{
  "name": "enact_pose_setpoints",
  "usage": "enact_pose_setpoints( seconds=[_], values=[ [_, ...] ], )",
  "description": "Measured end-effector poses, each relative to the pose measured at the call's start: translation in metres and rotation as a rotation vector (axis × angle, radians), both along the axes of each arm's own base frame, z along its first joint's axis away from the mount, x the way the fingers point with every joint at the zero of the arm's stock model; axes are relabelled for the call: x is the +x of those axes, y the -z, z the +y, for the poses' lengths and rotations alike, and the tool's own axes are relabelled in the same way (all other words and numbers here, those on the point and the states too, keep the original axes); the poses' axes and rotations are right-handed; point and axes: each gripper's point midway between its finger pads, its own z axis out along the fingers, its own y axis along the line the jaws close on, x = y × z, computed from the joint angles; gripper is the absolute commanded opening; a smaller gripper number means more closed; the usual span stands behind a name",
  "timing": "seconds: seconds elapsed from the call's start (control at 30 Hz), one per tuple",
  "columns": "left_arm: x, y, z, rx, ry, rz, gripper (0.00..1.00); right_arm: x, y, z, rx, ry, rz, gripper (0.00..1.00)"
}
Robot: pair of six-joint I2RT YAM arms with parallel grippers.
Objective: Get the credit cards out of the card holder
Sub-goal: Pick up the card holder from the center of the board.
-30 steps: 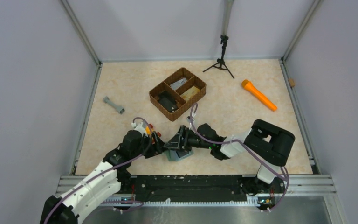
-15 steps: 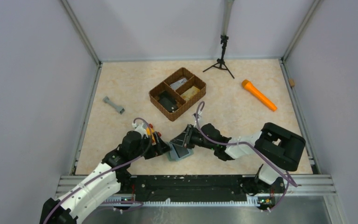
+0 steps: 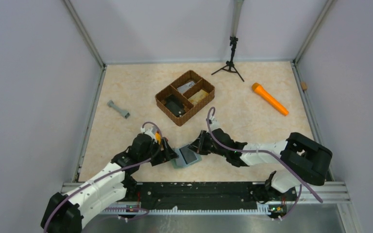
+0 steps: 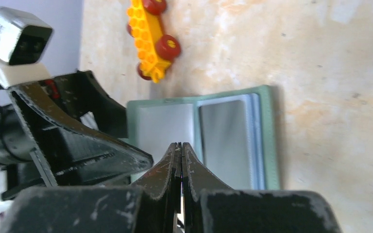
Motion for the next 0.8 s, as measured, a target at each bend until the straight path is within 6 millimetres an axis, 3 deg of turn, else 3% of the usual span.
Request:
enact_pose_setpoints(
  seconds=[0.17, 0.2, 0.3, 0.5, 0.8],
  values=[
    [0.001, 0.009, 0.001, 0.026, -0.005, 0.025, 0.30, 0.002, 0.012, -0.016, -0.118, 0.008, -0.028, 0.01],
    [0.001, 0.009, 0.002, 0.030, -0.004, 0.024, 0.24, 0.002, 0.014, -0.020, -0.141, 0.011, -0.034, 0.05],
    [0.002, 0.007, 0.001, 0.025, -0.007, 0.016, 0.00, 0.002, 0.016, -0.029, -0.187, 0.011, -0.054, 0.45],
    [0.007, -0.009, -0.004, -0.024, 0.007, -0.053, 0.00, -0.001, 0.009, -0.041, -0.245, -0.017, -0.092, 0.93],
    [0.014, -0.066, -0.024, -0.201, 0.073, -0.250, 0.00, 0.012, -0.042, -0.088, -0.106, 0.029, -0.134, 0.96]
  ],
)
